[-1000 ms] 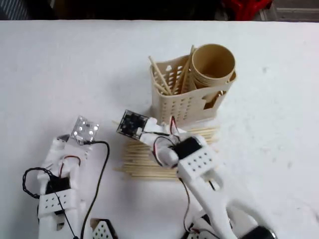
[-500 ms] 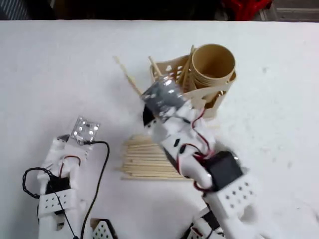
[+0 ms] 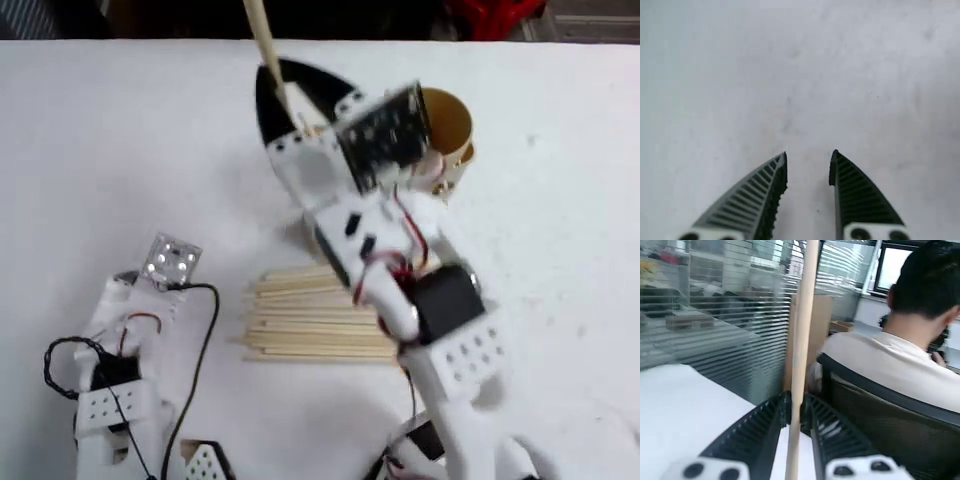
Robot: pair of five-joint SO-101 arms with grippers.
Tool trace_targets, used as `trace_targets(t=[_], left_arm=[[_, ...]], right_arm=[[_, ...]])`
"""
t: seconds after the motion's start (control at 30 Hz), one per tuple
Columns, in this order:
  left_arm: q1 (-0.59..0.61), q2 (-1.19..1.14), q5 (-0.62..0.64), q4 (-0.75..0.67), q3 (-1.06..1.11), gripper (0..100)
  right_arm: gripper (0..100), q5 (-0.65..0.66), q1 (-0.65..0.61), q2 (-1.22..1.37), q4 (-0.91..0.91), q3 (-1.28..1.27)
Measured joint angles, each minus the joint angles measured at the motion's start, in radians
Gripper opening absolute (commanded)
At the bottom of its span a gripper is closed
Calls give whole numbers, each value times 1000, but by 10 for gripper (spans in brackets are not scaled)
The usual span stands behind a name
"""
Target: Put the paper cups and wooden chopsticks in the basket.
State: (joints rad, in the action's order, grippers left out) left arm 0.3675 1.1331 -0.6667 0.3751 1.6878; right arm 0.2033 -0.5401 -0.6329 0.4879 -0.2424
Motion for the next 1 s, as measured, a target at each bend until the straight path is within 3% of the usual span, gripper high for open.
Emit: trace_targets(t=[0.23,0.9,1.0], left_arm=[[0,0,0,0,0,155],[0,0,0,0,0,155],[0,0,0,0,0,155]], right_arm=[[16,23,89,126,-44,44],[23,31,89,138,-48,-81],[87,31,91,112,-48,-104]])
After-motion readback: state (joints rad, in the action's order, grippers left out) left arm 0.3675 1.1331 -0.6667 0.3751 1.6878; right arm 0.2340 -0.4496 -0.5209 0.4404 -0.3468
